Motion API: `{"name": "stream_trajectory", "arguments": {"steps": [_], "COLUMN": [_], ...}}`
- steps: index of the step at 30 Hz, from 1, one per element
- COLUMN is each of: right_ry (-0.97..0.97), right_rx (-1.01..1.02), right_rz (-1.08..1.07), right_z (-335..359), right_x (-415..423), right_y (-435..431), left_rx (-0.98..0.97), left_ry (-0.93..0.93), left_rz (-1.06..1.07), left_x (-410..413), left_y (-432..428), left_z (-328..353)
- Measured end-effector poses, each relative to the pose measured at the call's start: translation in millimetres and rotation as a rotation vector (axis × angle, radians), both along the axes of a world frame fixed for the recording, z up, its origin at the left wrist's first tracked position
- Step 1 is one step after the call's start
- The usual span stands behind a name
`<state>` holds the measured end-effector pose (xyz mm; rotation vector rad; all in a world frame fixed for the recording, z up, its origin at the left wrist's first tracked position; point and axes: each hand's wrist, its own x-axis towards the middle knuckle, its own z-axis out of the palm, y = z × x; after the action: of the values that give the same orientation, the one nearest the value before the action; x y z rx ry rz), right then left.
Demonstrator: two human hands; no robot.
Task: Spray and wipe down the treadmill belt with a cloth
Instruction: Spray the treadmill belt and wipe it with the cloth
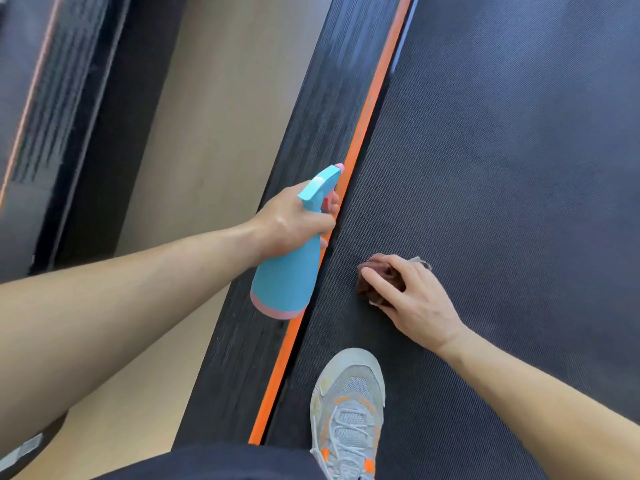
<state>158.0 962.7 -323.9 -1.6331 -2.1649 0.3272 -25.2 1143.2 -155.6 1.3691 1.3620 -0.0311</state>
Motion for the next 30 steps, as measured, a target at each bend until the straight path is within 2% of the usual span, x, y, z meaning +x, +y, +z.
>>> {"name": "stream_trajectory", "arguments": {"steps": [3, 7, 9, 12, 20, 25, 28, 30], "right_ry": [0.013, -0.022, -0.052, -0.145, -0.128, -0.095, -0.168, -0.211], "right_rx": [0.002, 0.000, -0.051, -0.142, -0.158, -0.154, -0.090, -0.063], "right_rz": [-0.135, -0.417, -0.469, -0.453, -0.467, -0.177, -0.029, -0.051], "right_z": [4.5, 15.4, 16.5, 12.2, 21.4, 15.1, 5.4, 3.8], "right_x": [0.3, 13.8, 14.6, 7.9, -1.0, -44.0, -31.6, -22.0], "right_y": [17.2, 85.2, 115.7, 130.8, 140.3, 49.7, 53.9, 72.4], "left_rx": [-0.012, -0.014, -0.016, -0.017, -0.048, -0.046, -0.036, -0.025], "left_ry": [-0.009, -0.020, -0.012, 0.017, 0.033, 0.049, 0.077, 0.082], "left_rz": [0.003, 0.017, 0.030, 0.030, 0.041, 0.025, 0.023, 0.028], "left_x": [1.3, 1.2, -1.0, -6.6, -17.4, -22.9, -24.7, -26.1], "left_y": [3.2, 6.5, 6.7, 8.4, 1.5, -2.1, -0.6, 1.9], "left_z": [-1.7, -5.8, -9.4, -13.6, -17.0, -11.7, -10.1, -10.9]}}
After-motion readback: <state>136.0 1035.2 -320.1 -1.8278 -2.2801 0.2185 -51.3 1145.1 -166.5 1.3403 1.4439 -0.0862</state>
